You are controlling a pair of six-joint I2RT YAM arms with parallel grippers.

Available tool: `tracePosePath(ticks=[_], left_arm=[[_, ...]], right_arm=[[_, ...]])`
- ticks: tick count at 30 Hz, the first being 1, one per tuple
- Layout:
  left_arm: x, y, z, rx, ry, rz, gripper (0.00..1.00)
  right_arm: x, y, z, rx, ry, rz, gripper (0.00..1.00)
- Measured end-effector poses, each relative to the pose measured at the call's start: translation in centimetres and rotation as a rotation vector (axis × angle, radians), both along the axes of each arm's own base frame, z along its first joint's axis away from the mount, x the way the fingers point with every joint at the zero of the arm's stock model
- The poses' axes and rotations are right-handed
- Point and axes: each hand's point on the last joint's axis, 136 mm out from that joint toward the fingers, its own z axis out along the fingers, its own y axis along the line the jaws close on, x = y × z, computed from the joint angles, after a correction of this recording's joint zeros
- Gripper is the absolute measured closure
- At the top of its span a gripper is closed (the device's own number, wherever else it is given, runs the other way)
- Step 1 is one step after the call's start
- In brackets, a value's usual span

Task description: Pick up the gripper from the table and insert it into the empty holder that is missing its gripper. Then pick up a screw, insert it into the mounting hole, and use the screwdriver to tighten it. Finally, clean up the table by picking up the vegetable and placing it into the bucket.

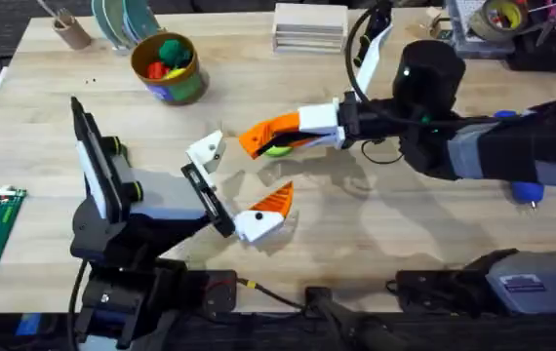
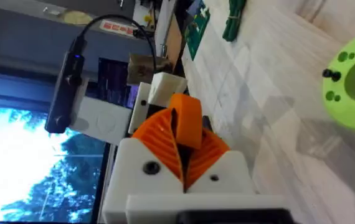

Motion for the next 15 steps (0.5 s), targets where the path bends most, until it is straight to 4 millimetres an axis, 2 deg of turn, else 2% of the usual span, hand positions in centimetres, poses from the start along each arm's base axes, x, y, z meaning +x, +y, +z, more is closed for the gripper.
tracePosePath(ticks=[7,15], left_arm=[[0.0,0.0,0.0,0.000,0.000,0.000,0.008],[0.0,0.0,0.0,0.000,0.000,0.000,0.007]], right_arm=[[-0.6,1.1,0.6,0.010,-0.009,0.041,0.991],[-0.8,2.1,0.1,0.003,0.008,0.069,0.991]])
